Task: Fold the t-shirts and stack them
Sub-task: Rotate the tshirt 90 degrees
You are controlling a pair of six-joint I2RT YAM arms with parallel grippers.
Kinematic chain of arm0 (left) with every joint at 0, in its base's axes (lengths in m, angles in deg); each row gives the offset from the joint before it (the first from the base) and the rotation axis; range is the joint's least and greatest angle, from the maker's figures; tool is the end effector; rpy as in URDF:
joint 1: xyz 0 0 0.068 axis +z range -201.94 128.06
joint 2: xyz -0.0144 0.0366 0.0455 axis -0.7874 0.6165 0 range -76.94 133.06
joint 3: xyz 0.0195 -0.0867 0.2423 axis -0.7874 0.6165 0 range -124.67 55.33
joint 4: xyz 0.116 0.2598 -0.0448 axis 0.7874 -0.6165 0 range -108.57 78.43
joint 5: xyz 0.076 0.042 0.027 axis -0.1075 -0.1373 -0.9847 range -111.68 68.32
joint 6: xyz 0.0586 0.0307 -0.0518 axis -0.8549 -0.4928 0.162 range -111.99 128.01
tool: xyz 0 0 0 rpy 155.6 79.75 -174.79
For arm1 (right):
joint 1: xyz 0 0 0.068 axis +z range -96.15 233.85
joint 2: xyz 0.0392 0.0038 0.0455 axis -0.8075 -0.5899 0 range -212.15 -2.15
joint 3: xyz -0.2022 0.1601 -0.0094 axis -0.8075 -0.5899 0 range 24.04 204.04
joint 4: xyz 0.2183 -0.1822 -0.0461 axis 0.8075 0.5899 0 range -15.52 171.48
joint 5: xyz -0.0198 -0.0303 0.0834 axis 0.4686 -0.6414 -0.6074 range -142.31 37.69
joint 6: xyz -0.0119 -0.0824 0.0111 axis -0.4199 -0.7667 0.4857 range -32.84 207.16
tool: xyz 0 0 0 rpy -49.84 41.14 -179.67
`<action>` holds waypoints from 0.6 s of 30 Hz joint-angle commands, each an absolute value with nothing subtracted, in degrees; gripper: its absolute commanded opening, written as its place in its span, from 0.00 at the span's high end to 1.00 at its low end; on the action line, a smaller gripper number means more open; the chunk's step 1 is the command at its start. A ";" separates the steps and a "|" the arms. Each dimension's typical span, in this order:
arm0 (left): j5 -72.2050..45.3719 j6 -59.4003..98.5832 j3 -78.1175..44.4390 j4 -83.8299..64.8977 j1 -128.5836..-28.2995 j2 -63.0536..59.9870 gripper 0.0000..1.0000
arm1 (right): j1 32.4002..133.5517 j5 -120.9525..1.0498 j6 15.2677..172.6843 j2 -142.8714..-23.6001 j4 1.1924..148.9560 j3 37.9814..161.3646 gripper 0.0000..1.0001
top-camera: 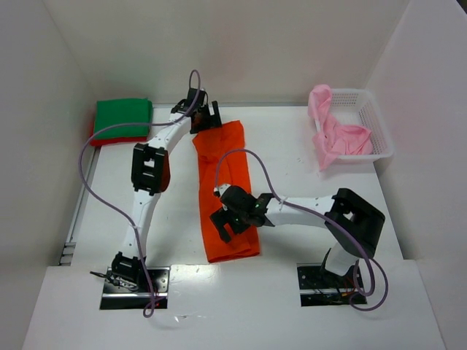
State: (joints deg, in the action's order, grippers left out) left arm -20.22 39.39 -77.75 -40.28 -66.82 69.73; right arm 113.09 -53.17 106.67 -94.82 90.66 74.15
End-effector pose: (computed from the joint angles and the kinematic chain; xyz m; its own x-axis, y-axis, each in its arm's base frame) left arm 0.5954 -0.1602 0.1451 -0.6985 -0.3530 -0.6226 -0.1040 0.9107 -0.3997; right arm 0.1781 0.3013 0.0953 -0.7003 -0.5238 -0.4849 -0.6677 0.7210 0.1854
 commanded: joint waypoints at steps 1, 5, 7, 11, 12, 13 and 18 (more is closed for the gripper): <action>-18.95 36.84 -90.41 -47.41 -68.38 75.62 0.00 | 113.26 -55.47 107.20 -97.77 87.57 77.29 0.00; -19.48 36.84 -110.09 -56.64 -68.90 84.06 0.00 | 113.26 -56.00 107.20 -97.78 86.09 77.83 0.00; -20.00 36.84 -120.31 -62.88 -68.90 90.03 0.00 | 113.26 -54.95 107.73 -97.78 86.08 78.88 0.00; -21.31 37.46 -122.53 -65.08 -68.20 88.91 0.00 | 113.26 -51.00 107.73 -97.16 89.59 80.38 0.00; -22.02 36.93 -123.78 -67.10 -67.51 88.48 0.00 | 113.26 -48.12 107.73 -96.47 90.55 80.90 0.00; -22.55 36.14 -123.18 -68.86 -67.50 87.69 0.00 | 113.26 -46.26 108.51 -94.63 92.30 80.90 0.00; -23.87 34.64 -124.05 -72.47 -66.97 81.98 0.00 | 113.26 -36.51 112.55 -83.13 96.18 80.38 0.00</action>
State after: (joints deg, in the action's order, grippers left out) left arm -21.86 36.68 -121.88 -67.03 -67.60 87.98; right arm 113.09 -45.57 108.83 -93.44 93.48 78.39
